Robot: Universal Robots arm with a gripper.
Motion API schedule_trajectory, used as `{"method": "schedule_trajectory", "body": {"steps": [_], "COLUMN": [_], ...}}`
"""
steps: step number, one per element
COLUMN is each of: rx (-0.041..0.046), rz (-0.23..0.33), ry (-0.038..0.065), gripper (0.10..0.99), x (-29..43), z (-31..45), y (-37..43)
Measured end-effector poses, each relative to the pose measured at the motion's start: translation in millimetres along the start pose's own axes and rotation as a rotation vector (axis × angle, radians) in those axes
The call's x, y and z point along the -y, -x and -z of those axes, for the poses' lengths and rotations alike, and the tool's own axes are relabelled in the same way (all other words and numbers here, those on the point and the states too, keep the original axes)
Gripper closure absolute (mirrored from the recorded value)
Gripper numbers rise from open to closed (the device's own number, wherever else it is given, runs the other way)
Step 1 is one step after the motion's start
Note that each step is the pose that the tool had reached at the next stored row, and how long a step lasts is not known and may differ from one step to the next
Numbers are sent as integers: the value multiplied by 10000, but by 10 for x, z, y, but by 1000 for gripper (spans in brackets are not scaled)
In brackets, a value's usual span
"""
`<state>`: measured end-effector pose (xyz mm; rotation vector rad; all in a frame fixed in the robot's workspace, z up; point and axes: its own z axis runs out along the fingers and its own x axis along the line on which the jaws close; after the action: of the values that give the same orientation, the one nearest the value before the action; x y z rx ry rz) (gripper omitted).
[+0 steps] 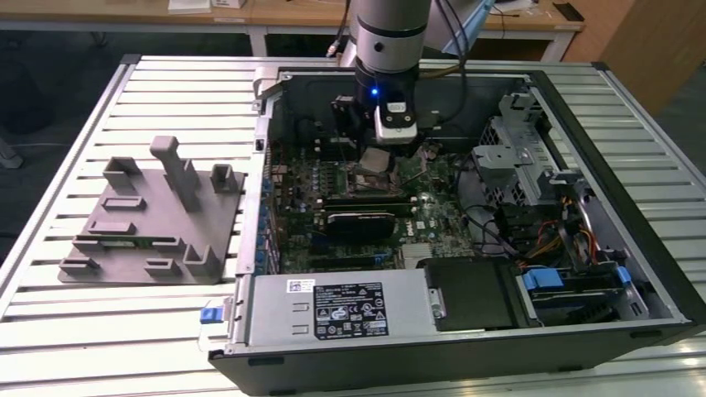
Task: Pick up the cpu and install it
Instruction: 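Place the cpu into insertion slot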
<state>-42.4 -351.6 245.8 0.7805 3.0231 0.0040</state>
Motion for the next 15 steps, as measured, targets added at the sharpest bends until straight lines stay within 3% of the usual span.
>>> {"method": "schedule_trajectory", "body": {"steps": [11, 15], "rx": [10, 10], "rz": [-1268, -1273], "ry": [-23, -23], "gripper": [541, 541], "x": [0, 0], "z": [-1, -1], "y": [0, 0]}}
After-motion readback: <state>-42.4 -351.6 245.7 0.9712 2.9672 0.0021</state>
